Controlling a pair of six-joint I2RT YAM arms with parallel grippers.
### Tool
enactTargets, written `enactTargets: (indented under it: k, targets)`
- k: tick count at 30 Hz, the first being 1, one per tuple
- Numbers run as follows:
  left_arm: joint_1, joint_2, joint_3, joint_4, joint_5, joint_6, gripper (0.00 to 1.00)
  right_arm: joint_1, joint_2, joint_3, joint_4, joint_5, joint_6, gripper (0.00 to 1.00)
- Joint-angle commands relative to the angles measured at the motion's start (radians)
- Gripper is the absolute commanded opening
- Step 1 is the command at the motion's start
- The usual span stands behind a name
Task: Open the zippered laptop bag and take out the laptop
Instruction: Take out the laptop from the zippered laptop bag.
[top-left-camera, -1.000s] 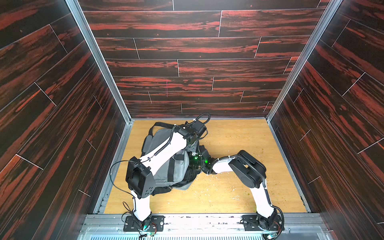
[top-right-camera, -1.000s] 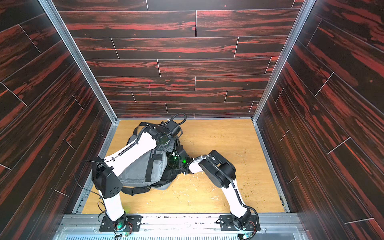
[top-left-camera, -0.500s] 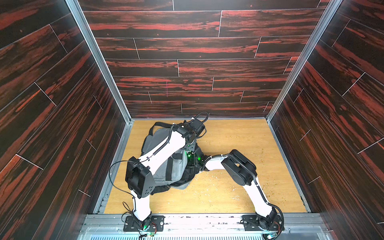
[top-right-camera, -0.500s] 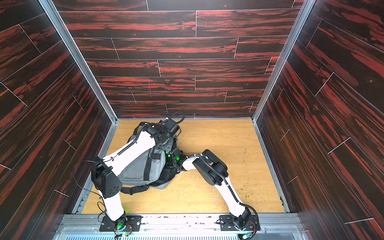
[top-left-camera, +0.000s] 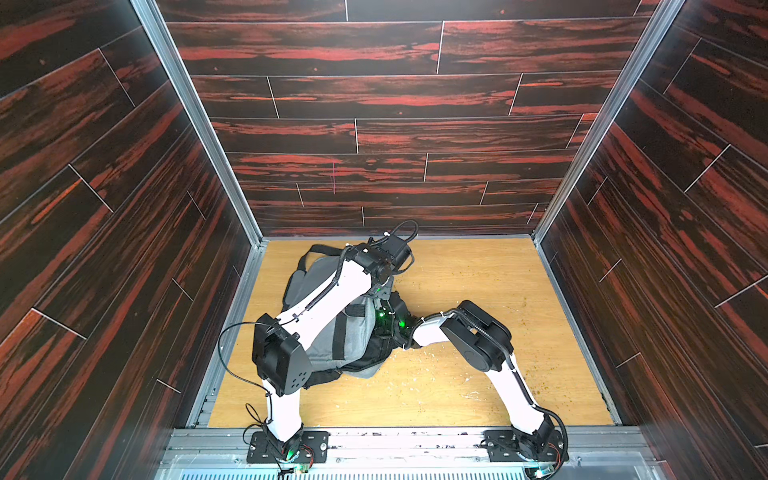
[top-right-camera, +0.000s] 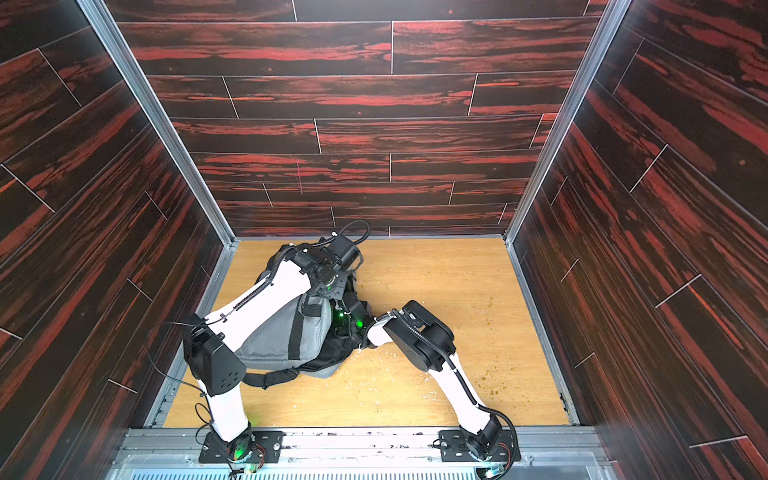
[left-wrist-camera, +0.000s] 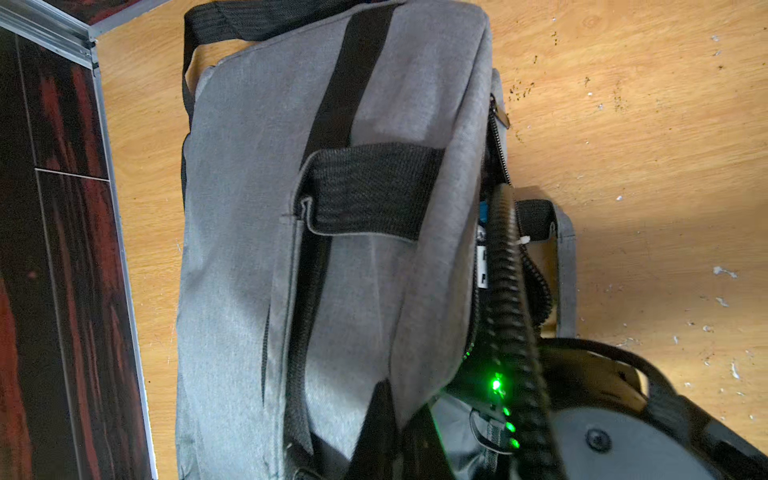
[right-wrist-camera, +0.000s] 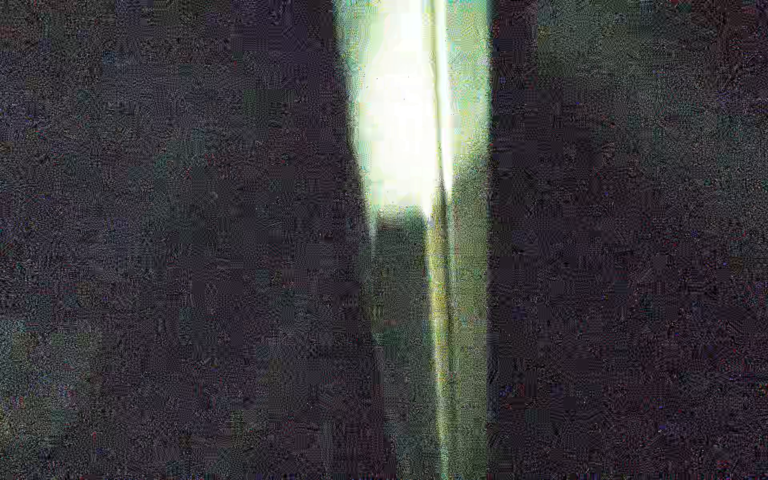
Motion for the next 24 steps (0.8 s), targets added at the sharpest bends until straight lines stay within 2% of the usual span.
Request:
enactTargets:
  k: [1, 4, 9, 13, 19, 24]
  targets:
    - [-0.010, -0.043, 0.060, 0.048, 0.011, -0.007, 0.00, 0.028, 0.057, 0.020, 0.026, -0.030, 0.035, 0.40]
    - [-0.011, -0.047, 0.056, 0.040, -0.001, -0.002, 0.00, 0.016, 0.028, -0.012, 0.016, -0.025, 0.009, 0.23]
    - [-0.009, -0.053, 0.022, 0.044, -0.027, 0.012, 0.00, 0.006, -0.039, -0.034, -0.044, 0.000, -0.038, 0.04]
    - [-0.004, -0.063, -0.009, 0.045, -0.069, 0.022, 0.00, -0.002, -0.114, -0.075, -0.077, 0.022, -0.084, 0.00]
    - [0.002, -0.081, -0.064, 0.052, -0.113, 0.045, 0.00, -0.022, -0.215, -0.181, -0.030, 0.041, -0.119, 0.00]
    - [0.008, -0.092, -0.103, 0.054, -0.132, 0.054, 0.00, -0.033, -0.314, -0.252, -0.062, 0.043, -0.185, 0.00]
